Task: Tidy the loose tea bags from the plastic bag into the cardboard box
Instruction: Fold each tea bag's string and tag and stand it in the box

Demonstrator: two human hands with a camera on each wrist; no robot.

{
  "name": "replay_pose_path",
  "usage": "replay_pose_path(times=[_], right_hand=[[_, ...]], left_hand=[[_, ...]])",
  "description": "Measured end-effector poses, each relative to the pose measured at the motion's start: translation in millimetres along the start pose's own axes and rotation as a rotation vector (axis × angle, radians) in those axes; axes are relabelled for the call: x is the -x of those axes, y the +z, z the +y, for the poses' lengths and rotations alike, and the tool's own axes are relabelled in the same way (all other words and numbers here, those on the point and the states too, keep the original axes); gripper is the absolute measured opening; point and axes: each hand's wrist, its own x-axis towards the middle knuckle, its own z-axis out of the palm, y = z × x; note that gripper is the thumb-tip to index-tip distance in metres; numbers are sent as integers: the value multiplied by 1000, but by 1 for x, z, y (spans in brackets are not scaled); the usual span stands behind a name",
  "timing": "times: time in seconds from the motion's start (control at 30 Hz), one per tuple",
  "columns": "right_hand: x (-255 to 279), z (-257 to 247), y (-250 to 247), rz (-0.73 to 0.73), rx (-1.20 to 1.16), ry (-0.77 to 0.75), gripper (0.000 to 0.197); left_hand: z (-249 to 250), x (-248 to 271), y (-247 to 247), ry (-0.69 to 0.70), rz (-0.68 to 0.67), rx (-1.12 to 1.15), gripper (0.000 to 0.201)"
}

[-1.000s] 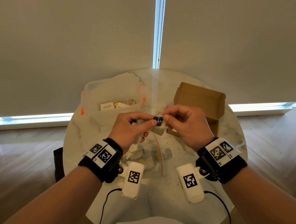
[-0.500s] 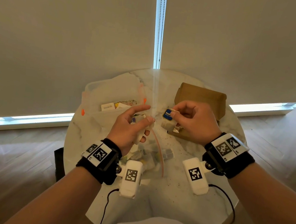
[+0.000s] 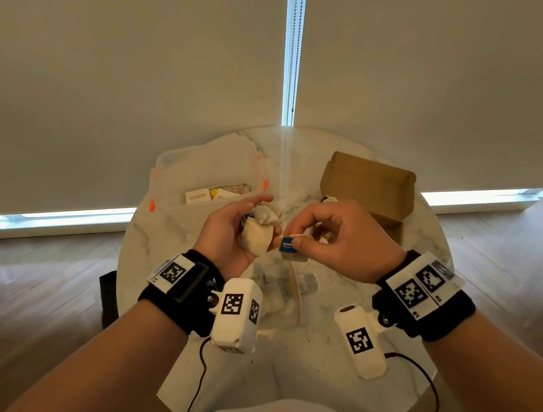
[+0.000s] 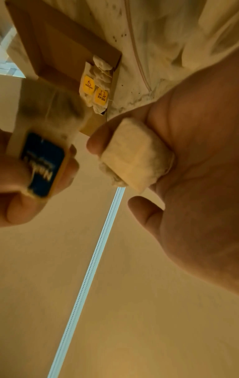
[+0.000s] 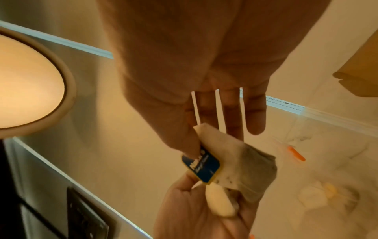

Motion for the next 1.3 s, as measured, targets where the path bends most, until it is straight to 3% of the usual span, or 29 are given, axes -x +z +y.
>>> replay_pose_path(times=[0.07, 0.2, 0.4, 0.5, 0.6, 0.73, 0.9, 1.03, 1.17, 1.3], right_hand=[[0, 2, 6, -13, 101, -93, 5], [0, 11, 17, -36, 366, -303, 7], [-10, 16, 24, 14, 549, -417, 9], [-14, 18, 26, 55, 538, -444, 8], [-14, 18, 26, 103, 413, -384, 9], [-10, 15, 20, 155, 184, -255, 17], [-3, 9, 3, 172, -103, -9, 14], [0, 16, -4, 225, -288, 127, 11], [2, 24, -6, 252, -367, 185, 12], [3, 27, -7, 299, -537, 197, 12]], left_hand=[[2, 0, 3, 9, 14, 51, 47], [5, -1, 6, -18, -18, 121, 31], [5, 3, 11, -43, -111, 105, 37], [3, 1, 10, -61, -91, 102, 46], [2, -1, 8, -50, -45, 99, 45], [0, -5, 6, -28, -2, 75, 19], [-2, -17, -6, -13, 129, -26, 14], [-5, -22, -18, 16, 115, -146, 18], [-10, -19, -17, 142, 81, -274, 21], [-7, -23, -20, 176, 134, -175, 17]])
